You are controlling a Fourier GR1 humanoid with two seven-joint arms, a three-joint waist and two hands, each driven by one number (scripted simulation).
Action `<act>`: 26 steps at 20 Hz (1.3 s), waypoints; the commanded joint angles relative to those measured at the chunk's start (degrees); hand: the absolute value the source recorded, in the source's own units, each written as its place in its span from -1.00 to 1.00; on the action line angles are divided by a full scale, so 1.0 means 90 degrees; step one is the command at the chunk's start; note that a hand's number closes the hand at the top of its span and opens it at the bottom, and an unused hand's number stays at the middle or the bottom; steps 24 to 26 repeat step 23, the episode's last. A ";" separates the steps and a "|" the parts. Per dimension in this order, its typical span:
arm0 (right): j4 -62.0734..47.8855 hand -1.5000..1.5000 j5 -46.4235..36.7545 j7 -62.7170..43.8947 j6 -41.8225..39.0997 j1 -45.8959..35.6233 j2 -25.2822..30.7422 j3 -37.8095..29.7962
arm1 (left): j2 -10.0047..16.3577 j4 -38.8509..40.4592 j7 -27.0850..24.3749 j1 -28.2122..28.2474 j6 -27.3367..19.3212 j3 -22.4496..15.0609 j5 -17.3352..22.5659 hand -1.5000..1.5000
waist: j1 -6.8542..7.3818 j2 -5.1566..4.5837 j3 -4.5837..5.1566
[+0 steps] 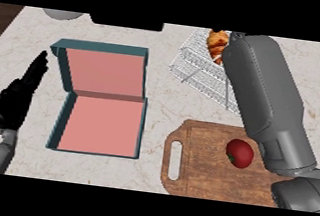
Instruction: Pick the croissant from the cutting board and place it in the tiered basket
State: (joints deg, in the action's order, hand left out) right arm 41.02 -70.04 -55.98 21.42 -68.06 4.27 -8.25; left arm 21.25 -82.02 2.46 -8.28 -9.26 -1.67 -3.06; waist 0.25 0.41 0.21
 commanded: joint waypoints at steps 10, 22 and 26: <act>0.2979 -1.00 -0.0485 -0.1546 -0.0610 0.0846 -0.0075 -0.0032 | -0.0005 -0.0226 0.0153 0.0198 -0.0023 0.0241 -0.0025 0.00 | -0.0281 0.0084 -0.0021; 0.8131 -1.00 0.0166 -0.1238 -0.2257 0.3983 -0.0465 0.0274 | 0.0031 -0.0346 0.0427 0.0192 -0.0012 0.0337 -0.0042 0.00 | -0.0470 0.0117 -0.0029; 0.8627 -1.00 0.0110 -0.1404 -0.2194 0.4303 -0.0467 0.0445 | -0.0036 -0.0225 0.0235 0.0248 0.0074 0.0247 -0.0051 0.00 | -0.0417 0.0087 -0.0024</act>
